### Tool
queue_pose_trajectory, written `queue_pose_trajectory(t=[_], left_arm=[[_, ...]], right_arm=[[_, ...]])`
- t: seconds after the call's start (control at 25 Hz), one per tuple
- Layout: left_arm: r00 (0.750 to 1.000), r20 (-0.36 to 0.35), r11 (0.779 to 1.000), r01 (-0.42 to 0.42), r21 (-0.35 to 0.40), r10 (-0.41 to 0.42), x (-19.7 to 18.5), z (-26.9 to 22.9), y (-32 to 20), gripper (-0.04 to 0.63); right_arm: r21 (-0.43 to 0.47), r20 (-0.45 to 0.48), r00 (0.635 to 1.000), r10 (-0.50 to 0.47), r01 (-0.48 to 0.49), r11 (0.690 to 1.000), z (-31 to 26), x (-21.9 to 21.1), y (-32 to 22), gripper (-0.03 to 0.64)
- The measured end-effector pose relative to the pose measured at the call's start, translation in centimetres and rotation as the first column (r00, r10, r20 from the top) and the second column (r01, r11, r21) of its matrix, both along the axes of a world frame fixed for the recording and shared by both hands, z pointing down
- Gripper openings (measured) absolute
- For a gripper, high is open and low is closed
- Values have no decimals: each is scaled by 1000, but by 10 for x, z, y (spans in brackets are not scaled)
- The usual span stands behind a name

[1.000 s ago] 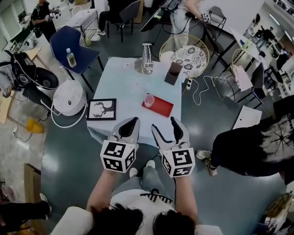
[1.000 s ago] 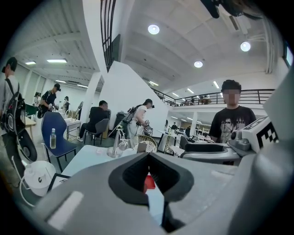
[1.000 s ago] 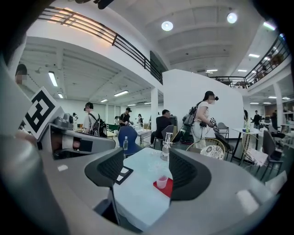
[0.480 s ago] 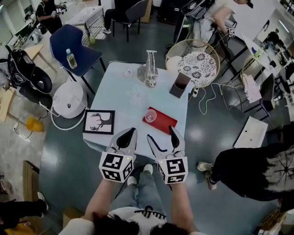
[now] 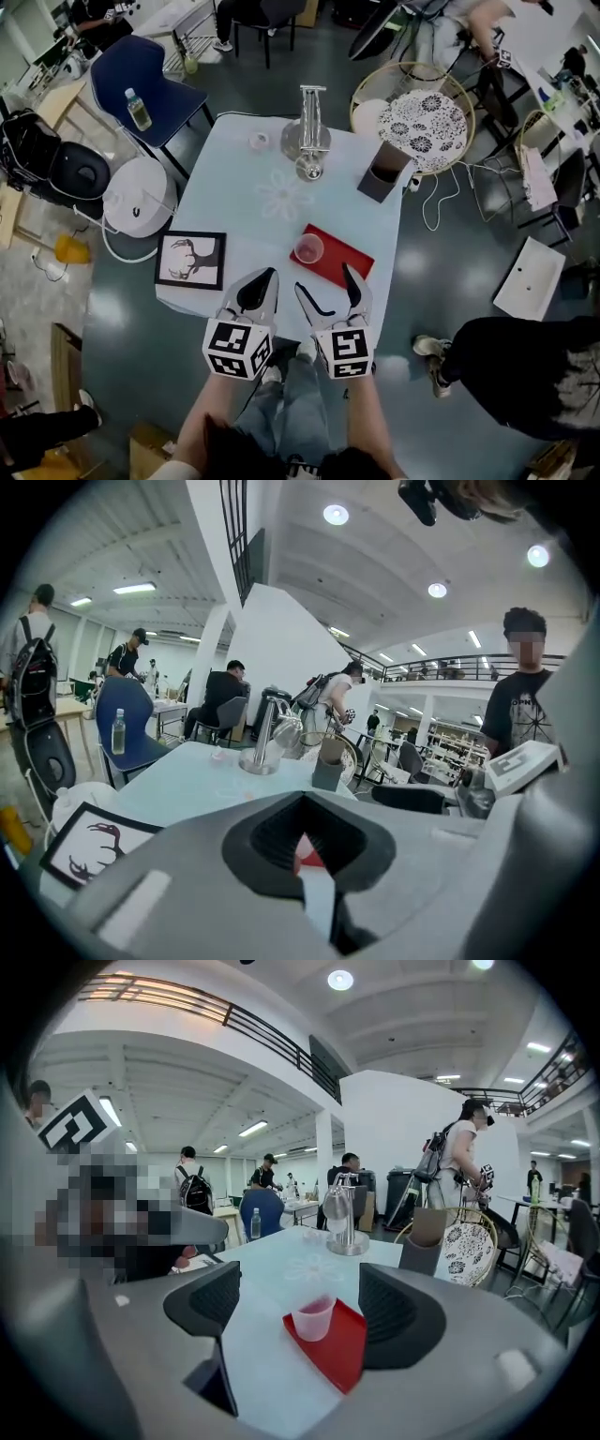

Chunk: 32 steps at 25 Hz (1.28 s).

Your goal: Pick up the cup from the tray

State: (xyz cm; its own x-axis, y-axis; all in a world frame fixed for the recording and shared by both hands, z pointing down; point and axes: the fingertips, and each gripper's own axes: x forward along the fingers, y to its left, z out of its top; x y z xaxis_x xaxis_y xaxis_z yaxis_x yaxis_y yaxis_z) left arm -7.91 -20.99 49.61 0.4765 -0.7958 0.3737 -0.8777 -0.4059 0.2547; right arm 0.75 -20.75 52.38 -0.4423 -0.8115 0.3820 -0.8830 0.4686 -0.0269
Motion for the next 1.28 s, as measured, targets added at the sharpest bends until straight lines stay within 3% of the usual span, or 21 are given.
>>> queue_pose_trajectory(t=[0.4, 0.8, 0.96, 1.28], left_arm=[[1000, 15, 999, 15, -39, -14, 5, 55, -35, 0], [999, 36, 997, 17, -71, -14, 3, 81, -54, 0], [999, 42, 996, 37, -84, -33, -2, 89, -58, 0], [998, 44, 995, 41, -89, -37, -2, 92, -65, 0]], right_arm=[[-33, 11, 1000, 1, -1, 999, 59, -12, -36, 413], [-83, 15, 1000, 1, 0, 997, 97, -21, -70, 416], [-79, -11, 1000, 10, -11, 997, 102, -23, -79, 342], [-66, -16, 1000, 9, -10, 998, 94, -23, -81, 330]])
